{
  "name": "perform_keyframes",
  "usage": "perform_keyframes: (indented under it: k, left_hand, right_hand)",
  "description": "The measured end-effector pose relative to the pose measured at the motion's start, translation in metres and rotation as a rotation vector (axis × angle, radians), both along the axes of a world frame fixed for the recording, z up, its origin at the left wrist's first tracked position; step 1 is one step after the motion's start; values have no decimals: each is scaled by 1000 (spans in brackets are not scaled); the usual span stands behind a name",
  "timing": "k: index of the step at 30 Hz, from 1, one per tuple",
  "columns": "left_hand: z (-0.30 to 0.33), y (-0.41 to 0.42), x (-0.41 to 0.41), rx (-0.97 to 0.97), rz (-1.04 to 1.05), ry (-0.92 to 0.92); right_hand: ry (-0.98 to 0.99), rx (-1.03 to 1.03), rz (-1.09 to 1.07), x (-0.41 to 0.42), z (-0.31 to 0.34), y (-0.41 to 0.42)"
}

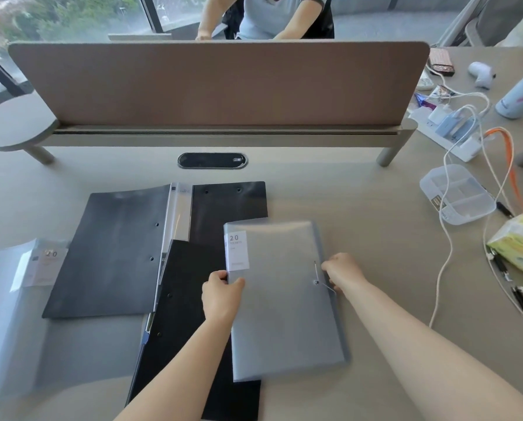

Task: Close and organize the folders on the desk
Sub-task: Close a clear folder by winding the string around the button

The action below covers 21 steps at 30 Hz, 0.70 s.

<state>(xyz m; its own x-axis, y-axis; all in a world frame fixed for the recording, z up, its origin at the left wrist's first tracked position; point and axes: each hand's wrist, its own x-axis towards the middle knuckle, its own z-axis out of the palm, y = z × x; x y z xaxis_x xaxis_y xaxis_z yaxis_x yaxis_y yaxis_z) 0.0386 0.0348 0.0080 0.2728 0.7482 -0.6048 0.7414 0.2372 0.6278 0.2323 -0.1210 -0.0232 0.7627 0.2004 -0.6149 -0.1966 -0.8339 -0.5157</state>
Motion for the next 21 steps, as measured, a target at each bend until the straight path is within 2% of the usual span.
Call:
perform_keyframes:
  k: [10,15,21]
  left_hand:
    - [-26,-34,35,-35,-244,-31]
    - [-10,-51,46,34,-414,-16]
    - [-21,-54,45,145,-443,-31]
  right_hand:
    - [-48,-88,-102,31,0,-62]
    - [-129,-204,18,37,2,-79]
    - [-236,-293,105,35,11,-69]
